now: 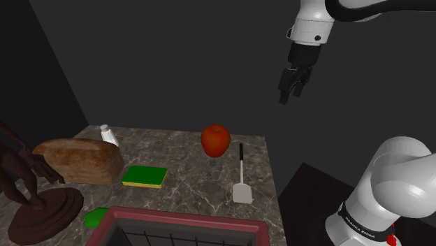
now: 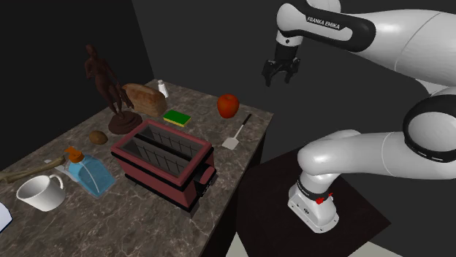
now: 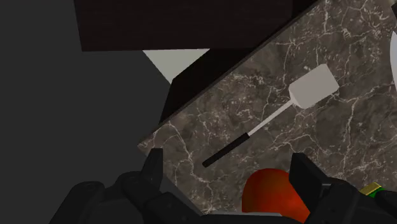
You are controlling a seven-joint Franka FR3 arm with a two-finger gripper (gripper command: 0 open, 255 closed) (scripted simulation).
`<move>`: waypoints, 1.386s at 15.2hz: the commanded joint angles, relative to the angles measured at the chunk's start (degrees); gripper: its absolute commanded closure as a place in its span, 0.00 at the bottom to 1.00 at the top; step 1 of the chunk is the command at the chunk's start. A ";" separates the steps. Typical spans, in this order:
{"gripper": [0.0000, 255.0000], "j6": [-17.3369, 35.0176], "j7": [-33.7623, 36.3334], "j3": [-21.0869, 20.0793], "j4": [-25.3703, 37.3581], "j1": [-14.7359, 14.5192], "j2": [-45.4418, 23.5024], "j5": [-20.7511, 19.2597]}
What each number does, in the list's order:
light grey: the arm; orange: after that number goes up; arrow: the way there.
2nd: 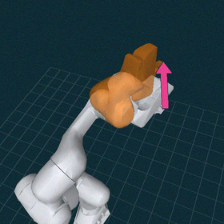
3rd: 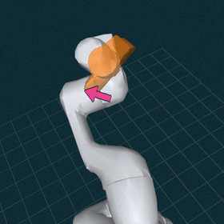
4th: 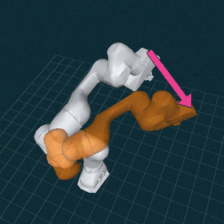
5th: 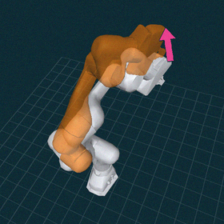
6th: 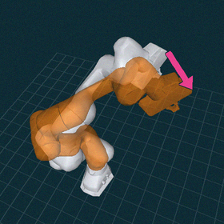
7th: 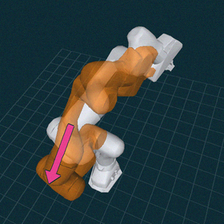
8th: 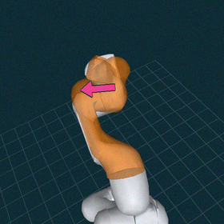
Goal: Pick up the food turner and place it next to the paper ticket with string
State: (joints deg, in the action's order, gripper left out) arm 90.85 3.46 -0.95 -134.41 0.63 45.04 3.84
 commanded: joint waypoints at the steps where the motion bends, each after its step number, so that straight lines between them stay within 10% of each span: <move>1: 0.00 0.00 0.00 0.00 0.00 0.00 0.00 0.00; 11: 0.00 17.59 29.53 -15.70 -13.35 4.21 -2.24 7.77; 21: 0.00 37.35 61.01 -33.87 -14.65 12.63 -19.67 9.61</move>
State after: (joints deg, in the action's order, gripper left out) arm 125.84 60.93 -33.04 -149.03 11.99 27.60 13.86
